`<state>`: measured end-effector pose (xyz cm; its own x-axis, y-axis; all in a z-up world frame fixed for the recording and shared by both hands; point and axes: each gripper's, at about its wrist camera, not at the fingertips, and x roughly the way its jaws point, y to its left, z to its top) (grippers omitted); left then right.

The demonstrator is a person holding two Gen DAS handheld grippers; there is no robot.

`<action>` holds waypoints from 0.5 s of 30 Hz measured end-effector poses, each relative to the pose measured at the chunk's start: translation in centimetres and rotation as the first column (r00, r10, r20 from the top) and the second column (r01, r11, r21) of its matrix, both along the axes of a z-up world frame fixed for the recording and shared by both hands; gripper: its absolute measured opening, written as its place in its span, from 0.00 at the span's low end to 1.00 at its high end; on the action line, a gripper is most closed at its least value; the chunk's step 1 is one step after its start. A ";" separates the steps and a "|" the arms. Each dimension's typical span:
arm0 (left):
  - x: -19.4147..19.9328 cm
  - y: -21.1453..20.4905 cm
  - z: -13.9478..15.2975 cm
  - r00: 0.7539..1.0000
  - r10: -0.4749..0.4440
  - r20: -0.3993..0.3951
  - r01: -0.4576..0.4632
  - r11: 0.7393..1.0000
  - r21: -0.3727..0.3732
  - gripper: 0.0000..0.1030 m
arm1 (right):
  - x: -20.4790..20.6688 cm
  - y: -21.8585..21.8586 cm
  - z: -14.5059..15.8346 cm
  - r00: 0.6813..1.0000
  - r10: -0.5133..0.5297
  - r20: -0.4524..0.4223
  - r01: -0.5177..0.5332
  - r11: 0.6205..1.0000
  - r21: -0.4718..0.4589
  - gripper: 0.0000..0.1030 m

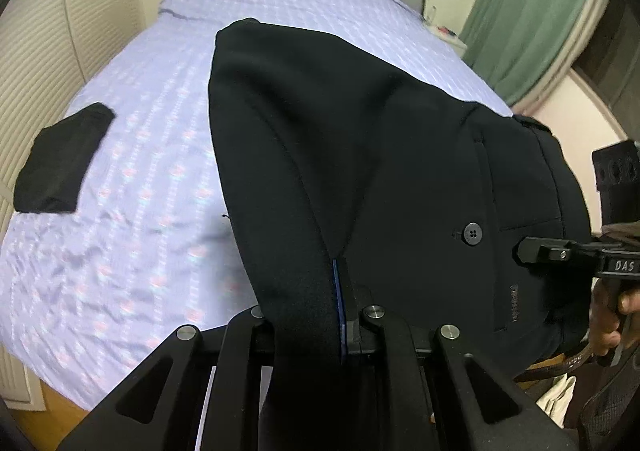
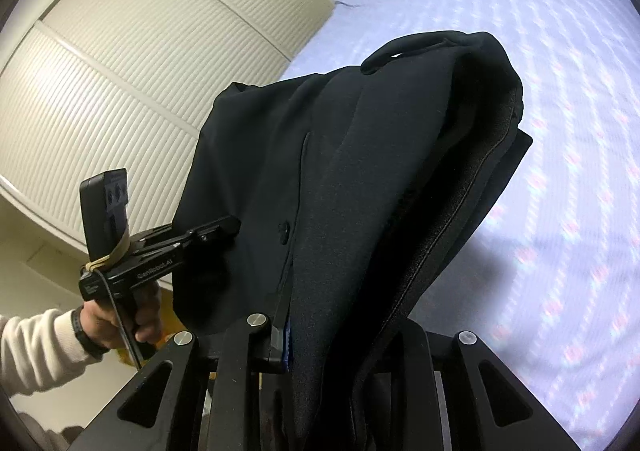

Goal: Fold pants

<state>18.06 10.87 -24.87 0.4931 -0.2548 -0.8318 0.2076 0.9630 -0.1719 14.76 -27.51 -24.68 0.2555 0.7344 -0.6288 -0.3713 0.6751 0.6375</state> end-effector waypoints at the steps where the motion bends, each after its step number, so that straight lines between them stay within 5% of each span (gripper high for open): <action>1: 0.5 1.9 0.3 1.000 0.003 0.002 -0.003 1.000 -0.003 0.15 | 0.7 1.8 0.2 1.000 0.000 0.003 0.000 1.000 0.002 0.23; 9: 6.6 20.9 2.1 1.000 0.007 -0.006 -0.007 1.000 -0.014 0.15 | 6.1 18.8 1.4 1.000 -0.003 -0.007 0.003 1.000 0.030 0.23; 15: 12.4 35.7 3.3 1.000 -0.006 0.028 0.003 0.997 0.075 0.15 | 11.6 35.2 1.3 1.000 0.025 0.015 -0.027 0.996 0.082 0.23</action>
